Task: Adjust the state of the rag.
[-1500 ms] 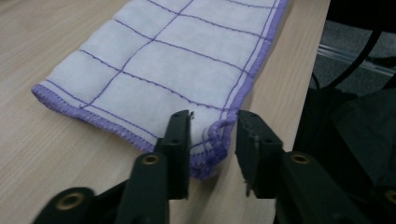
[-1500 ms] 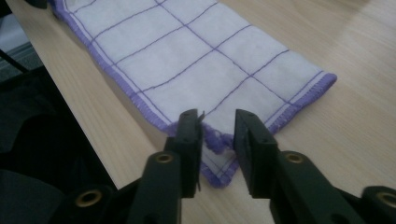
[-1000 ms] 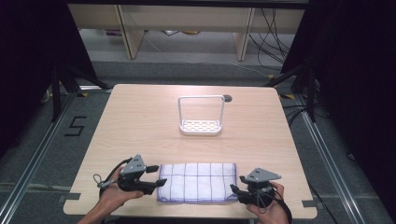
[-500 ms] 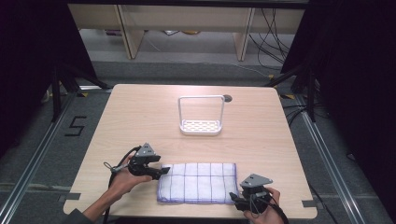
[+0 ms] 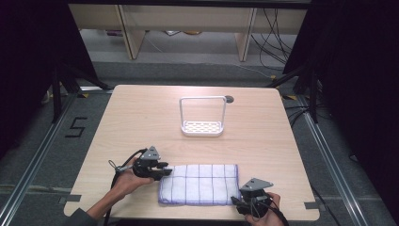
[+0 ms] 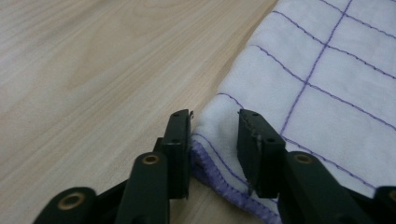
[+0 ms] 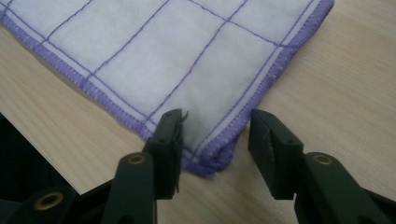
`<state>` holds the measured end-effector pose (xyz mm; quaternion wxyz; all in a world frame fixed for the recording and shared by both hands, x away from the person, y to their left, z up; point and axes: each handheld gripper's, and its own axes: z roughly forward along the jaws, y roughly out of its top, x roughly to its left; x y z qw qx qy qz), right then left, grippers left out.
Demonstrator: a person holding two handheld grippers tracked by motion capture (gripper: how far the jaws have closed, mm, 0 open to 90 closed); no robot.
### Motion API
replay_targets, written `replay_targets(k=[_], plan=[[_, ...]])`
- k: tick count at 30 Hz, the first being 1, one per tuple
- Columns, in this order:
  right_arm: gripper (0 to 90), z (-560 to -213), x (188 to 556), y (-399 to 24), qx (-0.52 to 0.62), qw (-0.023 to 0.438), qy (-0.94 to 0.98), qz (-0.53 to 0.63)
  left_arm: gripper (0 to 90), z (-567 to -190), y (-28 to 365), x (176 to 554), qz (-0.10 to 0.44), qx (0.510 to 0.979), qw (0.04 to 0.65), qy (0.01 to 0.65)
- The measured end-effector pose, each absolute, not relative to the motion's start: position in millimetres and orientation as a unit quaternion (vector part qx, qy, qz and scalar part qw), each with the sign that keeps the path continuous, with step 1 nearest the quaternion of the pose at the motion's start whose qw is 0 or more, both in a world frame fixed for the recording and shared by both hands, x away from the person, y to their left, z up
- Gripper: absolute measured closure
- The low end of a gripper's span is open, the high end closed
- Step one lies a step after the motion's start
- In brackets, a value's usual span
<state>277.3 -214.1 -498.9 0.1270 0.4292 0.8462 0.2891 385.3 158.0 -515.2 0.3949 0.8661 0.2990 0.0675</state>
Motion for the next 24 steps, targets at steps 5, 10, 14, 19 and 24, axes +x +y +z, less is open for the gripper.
replay_targets(k=[5,10,14,19,24], plan=[[80.4,-500.4,276.7,-211.4,0.409,0.121,0.851,0.306,80.7,-513.3,155.5,379.8,0.082,0.865,0.401,0.290],[84.4,-497.3,279.7,-211.8,0.401,0.112,0.860,0.294,84.4,-510.5,165.3,379.6,0.050,0.850,0.425,0.307],[84.8,-491.2,291.2,-212.0,0.388,0.112,0.869,0.287,84.8,-506.2,170.0,371.2,0.049,0.847,0.430,0.307],[84.9,-479.6,322.6,-210.6,0.365,0.125,0.877,0.287,84.8,-497.2,177.9,352.4,0.050,0.837,0.449,0.309],[84.8,-469.5,362.4,-205.9,0.355,0.115,0.882,0.287,84.7,-491.3,180.9,328.4,0.045,0.835,0.460,0.300]])
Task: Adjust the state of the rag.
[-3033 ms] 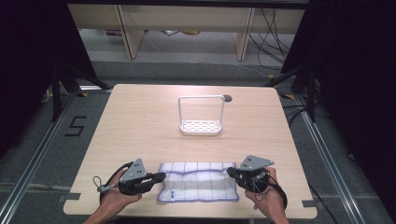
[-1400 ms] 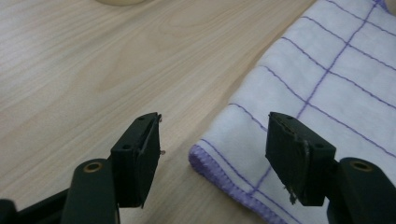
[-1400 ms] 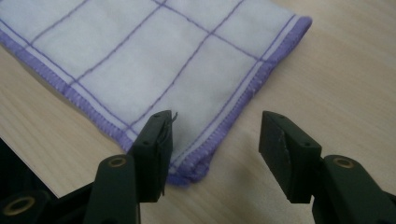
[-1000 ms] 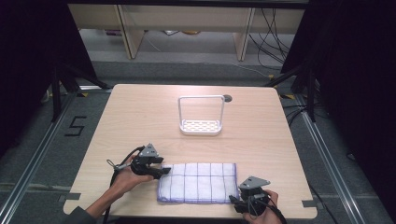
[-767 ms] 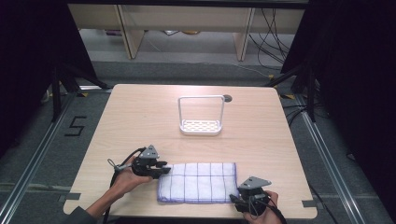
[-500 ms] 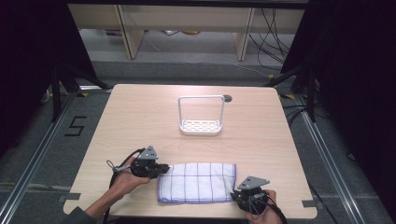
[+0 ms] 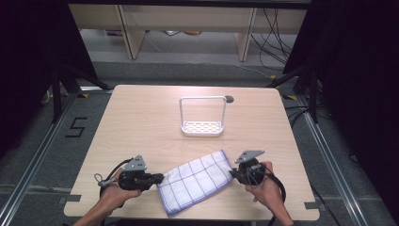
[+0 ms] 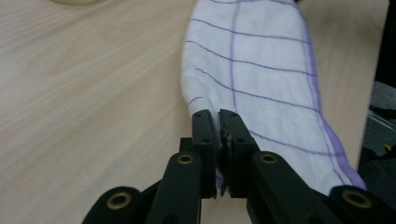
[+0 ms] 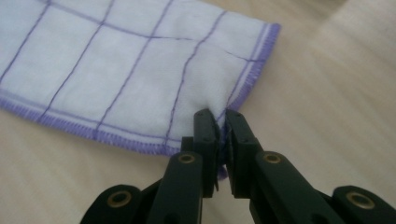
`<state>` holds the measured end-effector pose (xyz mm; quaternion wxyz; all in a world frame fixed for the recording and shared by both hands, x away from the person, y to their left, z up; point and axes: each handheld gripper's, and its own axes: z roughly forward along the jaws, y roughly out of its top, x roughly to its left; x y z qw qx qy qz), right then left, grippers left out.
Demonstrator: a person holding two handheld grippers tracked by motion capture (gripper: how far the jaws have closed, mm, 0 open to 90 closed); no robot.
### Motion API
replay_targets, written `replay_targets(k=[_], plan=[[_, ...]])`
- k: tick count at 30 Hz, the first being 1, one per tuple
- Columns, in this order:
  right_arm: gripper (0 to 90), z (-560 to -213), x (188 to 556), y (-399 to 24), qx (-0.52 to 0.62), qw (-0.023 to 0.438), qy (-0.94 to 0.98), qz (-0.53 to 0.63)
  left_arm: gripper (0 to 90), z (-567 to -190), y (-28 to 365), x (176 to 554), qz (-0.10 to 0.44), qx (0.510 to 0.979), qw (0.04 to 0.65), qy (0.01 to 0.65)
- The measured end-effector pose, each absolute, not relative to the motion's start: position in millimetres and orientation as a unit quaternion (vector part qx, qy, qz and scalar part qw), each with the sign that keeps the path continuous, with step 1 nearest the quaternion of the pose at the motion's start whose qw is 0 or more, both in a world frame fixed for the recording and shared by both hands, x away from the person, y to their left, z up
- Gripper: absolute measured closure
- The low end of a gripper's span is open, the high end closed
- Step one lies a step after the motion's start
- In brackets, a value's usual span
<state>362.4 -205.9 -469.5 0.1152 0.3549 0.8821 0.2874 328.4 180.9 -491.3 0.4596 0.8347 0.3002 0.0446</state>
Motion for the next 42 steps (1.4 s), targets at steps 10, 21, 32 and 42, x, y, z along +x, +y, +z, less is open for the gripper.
replay_targets(k=[10,21,32,42], plan=[[85.0,-465.3,431.3,-174.1,0.310,0.107,0.913,0.241,84.8,-495.0,157.7,297.6,0.012,0.854,0.451,0.259],[79.3,-478.1,467.7,-147.2,0.288,0.097,0.930,0.207,83.8,-501.9,128.4,284.5,-0.015,0.862,0.450,0.234],[52.3,-457.1,456.0,-175.3,0.381,0.147,0.866,0.288,45.0,-475.0,148.4,305.7,0.012,0.847,0.461,0.265],[42.8,-472.6,454.8,-176.6,0.420,0.128,0.845,0.304,40.7,-482.0,140.8,404.0,0.076,0.818,0.448,0.352]])
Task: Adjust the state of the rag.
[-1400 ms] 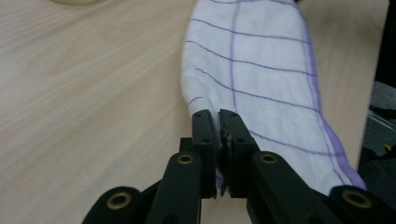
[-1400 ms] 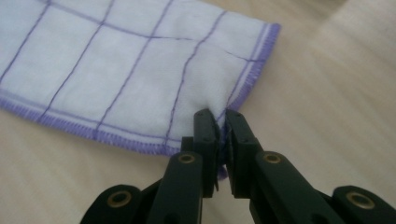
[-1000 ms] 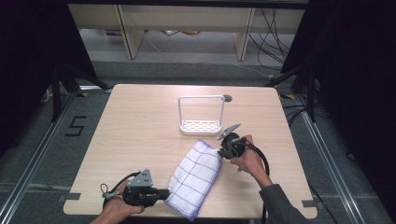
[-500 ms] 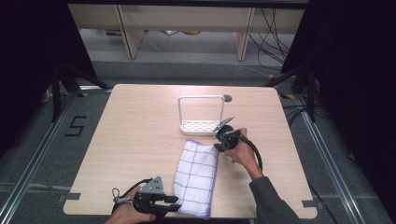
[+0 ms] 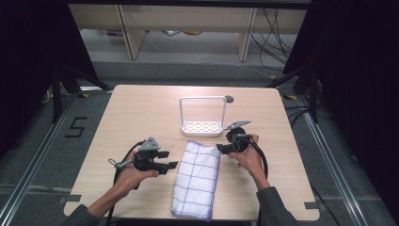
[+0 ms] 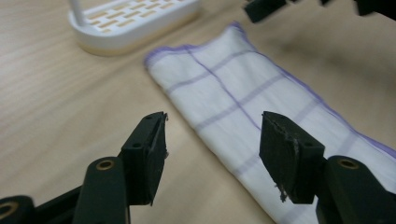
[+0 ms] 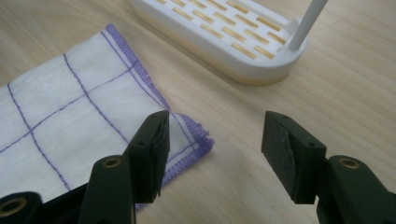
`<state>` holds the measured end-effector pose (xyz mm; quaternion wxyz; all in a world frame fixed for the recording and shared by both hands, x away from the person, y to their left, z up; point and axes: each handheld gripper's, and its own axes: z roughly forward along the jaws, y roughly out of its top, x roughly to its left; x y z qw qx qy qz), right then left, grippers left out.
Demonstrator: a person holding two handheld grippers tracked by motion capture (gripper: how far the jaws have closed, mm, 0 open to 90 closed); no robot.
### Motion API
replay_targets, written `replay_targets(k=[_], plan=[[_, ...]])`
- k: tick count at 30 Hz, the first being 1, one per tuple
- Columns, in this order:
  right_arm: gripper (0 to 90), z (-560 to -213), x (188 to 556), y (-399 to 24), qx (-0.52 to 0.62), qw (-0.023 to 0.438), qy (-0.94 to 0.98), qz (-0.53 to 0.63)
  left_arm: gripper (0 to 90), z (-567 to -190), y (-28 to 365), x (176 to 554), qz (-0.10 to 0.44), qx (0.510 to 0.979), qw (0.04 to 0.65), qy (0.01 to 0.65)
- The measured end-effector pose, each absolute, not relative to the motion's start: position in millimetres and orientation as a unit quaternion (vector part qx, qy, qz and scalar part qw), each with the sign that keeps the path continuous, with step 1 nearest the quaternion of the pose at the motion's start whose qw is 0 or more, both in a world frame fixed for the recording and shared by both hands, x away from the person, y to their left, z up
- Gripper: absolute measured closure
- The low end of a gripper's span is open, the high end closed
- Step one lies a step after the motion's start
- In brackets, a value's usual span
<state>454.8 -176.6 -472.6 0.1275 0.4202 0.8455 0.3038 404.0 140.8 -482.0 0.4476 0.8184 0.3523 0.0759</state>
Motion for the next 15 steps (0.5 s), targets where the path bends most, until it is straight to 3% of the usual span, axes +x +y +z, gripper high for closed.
replay_targets(k=[7,15], plan=[[40.6,-477.5,457.0,-171.5,0.422,0.126,0.847,0.299,38.0,-496.0,112.8,446.6,0.082,0.818,0.433,0.369],[39.3,-483.9,459.9,-167.9,0.433,0.131,0.840,0.300,35.5,-507.1,96.5,467.4,0.119,0.819,0.421,0.371]])
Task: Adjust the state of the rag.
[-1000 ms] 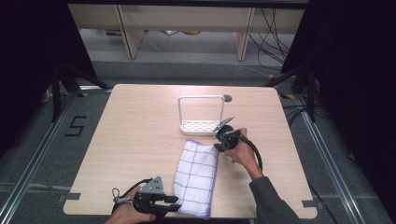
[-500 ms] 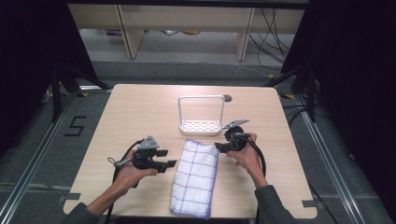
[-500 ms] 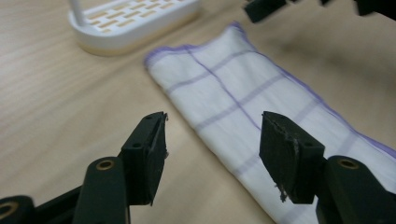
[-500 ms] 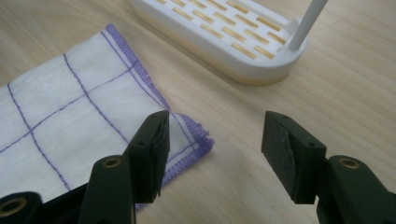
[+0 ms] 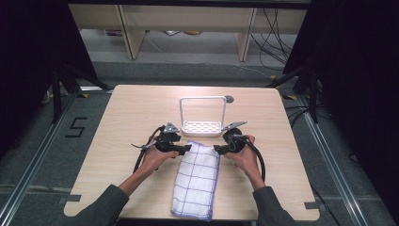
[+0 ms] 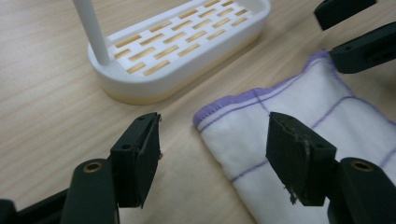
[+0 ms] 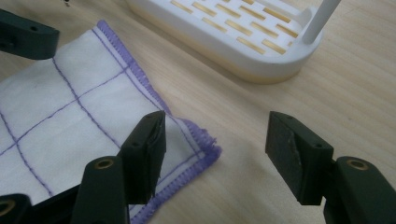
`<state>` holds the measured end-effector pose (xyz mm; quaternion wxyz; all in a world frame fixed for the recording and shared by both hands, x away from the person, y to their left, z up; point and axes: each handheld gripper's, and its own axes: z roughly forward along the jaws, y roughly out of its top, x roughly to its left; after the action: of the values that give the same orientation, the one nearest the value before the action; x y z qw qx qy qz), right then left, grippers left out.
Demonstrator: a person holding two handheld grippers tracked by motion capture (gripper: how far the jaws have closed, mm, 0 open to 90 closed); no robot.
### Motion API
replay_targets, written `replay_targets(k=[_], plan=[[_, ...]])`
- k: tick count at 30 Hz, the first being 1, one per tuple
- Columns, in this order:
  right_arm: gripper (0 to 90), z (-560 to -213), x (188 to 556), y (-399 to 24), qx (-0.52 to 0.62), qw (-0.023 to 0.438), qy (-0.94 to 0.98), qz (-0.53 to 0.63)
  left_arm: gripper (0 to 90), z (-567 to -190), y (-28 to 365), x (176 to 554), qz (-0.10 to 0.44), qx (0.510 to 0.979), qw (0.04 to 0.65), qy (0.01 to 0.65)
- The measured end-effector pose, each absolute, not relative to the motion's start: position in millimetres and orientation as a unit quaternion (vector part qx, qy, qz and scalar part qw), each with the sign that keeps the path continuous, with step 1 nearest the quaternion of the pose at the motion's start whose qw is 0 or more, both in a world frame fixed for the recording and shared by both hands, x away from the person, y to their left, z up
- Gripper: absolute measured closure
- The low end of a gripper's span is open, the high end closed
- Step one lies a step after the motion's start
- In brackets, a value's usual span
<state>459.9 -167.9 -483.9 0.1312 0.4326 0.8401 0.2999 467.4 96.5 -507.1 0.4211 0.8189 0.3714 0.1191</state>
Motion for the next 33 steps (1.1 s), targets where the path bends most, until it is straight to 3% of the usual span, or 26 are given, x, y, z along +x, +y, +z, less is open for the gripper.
replay_targets(k=[8,13,16,33], plan=[[38.7,-488.4,459.3,-166.3,0.442,0.128,0.834,0.304,48.2,-518.8,84.6,471.6,0.111,0.838,0.414,0.339],[38.6,-486.7,458.9,-167.1,0.447,0.132,0.828,0.312,77.8,-518.0,85.7,470.6,0.106,0.843,0.425,0.312],[38.6,-484.9,458.4,-168.4,0.444,0.129,0.832,0.306,82.6,-516.8,85.5,467.9,0.114,0.848,0.424,0.297],[37.3,-489.6,460.5,-159.4,0.435,0.130,0.837,0.306,84.0,-516.9,94.3,467.5,0.109,0.836,0.438,0.313]])
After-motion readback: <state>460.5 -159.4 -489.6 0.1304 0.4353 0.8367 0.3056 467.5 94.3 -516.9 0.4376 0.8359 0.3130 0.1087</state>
